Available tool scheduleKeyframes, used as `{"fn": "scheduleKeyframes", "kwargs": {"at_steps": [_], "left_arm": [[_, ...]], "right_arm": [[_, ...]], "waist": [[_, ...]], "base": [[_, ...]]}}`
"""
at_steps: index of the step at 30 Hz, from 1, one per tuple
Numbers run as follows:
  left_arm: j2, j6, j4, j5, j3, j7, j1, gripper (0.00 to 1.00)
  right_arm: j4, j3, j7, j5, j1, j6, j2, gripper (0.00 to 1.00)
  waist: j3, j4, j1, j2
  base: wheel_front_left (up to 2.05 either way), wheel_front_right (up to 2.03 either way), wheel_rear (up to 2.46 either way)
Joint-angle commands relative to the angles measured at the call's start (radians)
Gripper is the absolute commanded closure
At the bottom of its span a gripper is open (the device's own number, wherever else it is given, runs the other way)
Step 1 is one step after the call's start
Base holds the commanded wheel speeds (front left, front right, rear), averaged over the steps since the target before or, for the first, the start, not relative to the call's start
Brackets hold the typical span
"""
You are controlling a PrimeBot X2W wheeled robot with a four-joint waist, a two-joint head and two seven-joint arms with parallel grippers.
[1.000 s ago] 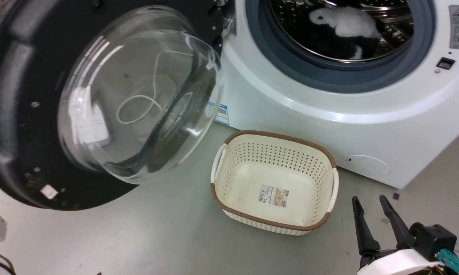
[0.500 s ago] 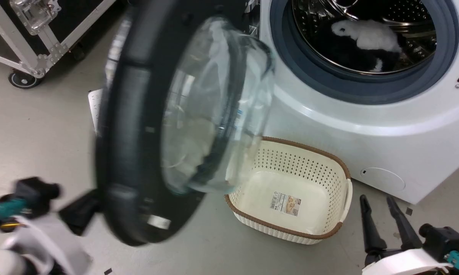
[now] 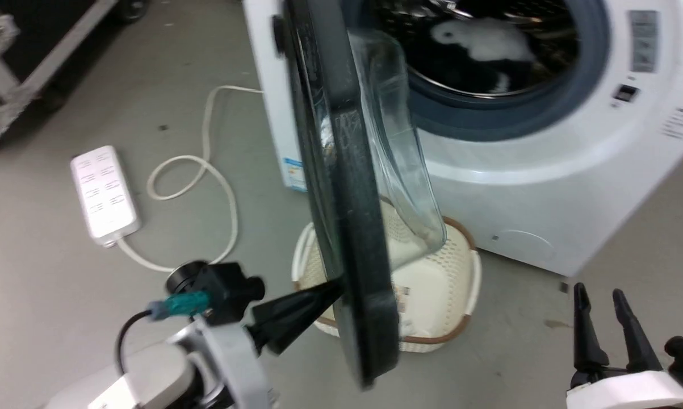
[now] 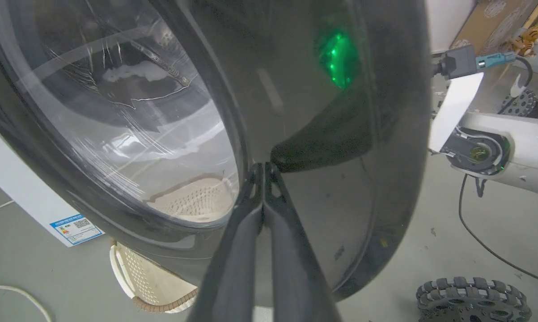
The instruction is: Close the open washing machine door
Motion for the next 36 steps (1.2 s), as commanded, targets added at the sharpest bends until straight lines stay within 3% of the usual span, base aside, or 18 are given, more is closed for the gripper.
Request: {"fn": "scheduleKeyframes", "kwargs": {"at_steps": [1,9,15,17,27,31,36], "left_arm": [[-0.037,-0.004,0.026,-0.005,-0.025,-0.021,-0.043,1.00],[-0.149,-0.004,0.165,-0.023,-0.106,-0.083,-0.178,1.00],[-0.210,-0.004,0.270,-0.050,-0.106,-0.100,-0.244,1.00],[-0.265,-0.004,0.362,-0.067,-0.086,-0.104,-0.281,1.00],[-0.426,-0.004,0.619,-0.107,-0.065,-0.110,-0.369,1.00],[-0.453,-0.004,0.646,-0.134,-0.047,-0.118,-0.372,1.00],[-0.458,-0.004,0.638,-0.206,0.057,-0.128,-0.337,1.00]], "right_arm": [[-0.007,-0.003,-0.006,0.007,-0.007,0.001,0.000,0.00],[-0.030,-0.006,-0.006,0.022,-0.007,0.001,0.000,0.00],[-0.040,-0.011,-0.006,0.035,0.004,0.001,0.000,0.00],[-0.045,-0.013,-0.006,0.039,0.007,0.001,0.000,0.00],[-0.051,-0.001,-0.006,0.042,-0.003,0.001,0.000,0.00],[-0.047,-0.003,-0.006,0.042,0.003,0.001,0.000,0.00],[-0.038,-0.008,-0.006,0.039,0.022,0.001,0.000,0.00]], "waist": [[0.008,-0.056,0.0000,0.0000],[0.031,-0.197,0.0000,0.0000],[0.048,-0.254,0.0000,0.0000],[0.057,-0.276,0.0000,0.0000],[0.063,-0.312,0.0000,0.0000],[0.045,-0.306,0.0000,0.0000],[-0.001,-0.278,0.0000,0.0000]], "base": [[0.00,0.00,0.00],[0.00,0.00,0.00],[0.00,0.00,0.00],[0.00,0.00,0.00],[0.00,0.00,0.00],[0.00,0.00,0.00],[0.00,0.00,0.00]]}}
